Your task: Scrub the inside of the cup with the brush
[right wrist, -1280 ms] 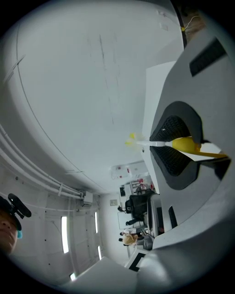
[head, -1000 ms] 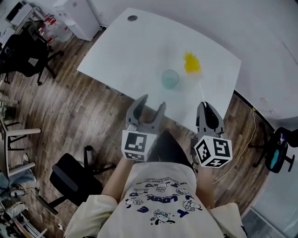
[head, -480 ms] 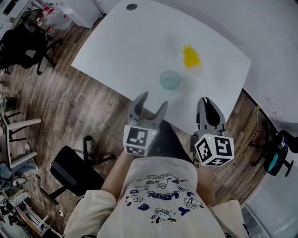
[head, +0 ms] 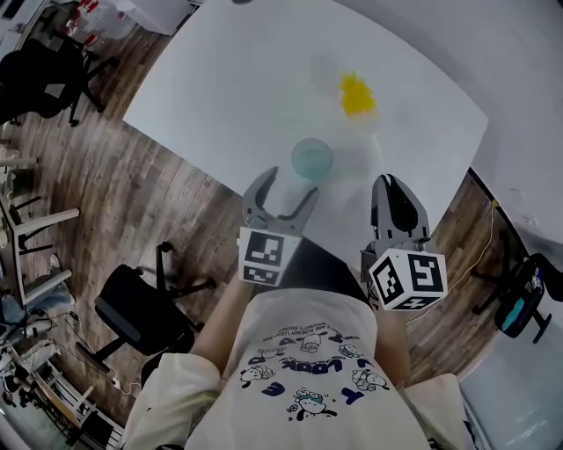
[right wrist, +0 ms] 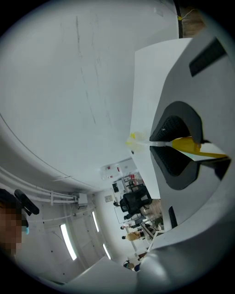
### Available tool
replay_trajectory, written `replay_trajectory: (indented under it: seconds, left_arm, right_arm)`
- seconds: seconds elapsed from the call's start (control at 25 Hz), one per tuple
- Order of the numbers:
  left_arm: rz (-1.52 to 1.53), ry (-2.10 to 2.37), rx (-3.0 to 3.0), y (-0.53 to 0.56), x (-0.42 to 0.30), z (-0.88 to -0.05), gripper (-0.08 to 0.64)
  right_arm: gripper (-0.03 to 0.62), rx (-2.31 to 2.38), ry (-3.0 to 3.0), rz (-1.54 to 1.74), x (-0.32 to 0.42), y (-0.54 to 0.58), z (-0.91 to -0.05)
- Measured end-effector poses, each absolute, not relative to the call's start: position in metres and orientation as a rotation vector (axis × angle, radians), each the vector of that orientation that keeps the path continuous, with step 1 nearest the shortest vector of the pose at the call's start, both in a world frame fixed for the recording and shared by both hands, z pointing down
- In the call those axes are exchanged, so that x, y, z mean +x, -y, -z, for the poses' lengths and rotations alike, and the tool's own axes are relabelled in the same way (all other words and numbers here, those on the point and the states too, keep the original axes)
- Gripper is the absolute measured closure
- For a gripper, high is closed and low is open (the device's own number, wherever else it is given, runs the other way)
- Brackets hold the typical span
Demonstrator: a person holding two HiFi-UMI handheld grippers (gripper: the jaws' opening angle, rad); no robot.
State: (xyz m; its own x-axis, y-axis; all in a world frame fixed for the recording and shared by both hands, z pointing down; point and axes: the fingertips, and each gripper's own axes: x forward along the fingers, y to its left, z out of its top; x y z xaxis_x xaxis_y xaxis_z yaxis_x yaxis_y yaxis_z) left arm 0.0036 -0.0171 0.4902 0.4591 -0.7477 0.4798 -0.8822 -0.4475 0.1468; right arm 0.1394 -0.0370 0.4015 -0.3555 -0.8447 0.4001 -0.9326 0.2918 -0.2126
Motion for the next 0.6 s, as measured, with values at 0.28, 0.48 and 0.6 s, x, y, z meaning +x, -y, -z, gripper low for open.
replay_trajectory:
  seconds: [0.28, 0.48, 0.6]
  left_arm:
    - [-0.570, 1.333, 2.314, 0.023, 0.021, -0.517, 0.212]
    - [-0.598, 1.293, 2.319, 0.026, 0.028, -0.527, 0.209]
    - [-0.581, 1.305, 2.318, 0.031, 0.028, -0.530, 0.206]
  right_arm:
    - [0.546, 1.589, 2.343, -0.650, 0.147, 0.050, -0.420]
    - [0.546, 1.550, 2.339, -0.668, 0.142, 0.053, -0.431]
    - [0.546, 1.550, 2.323, -0.683, 0.140, 0.054, -0.438]
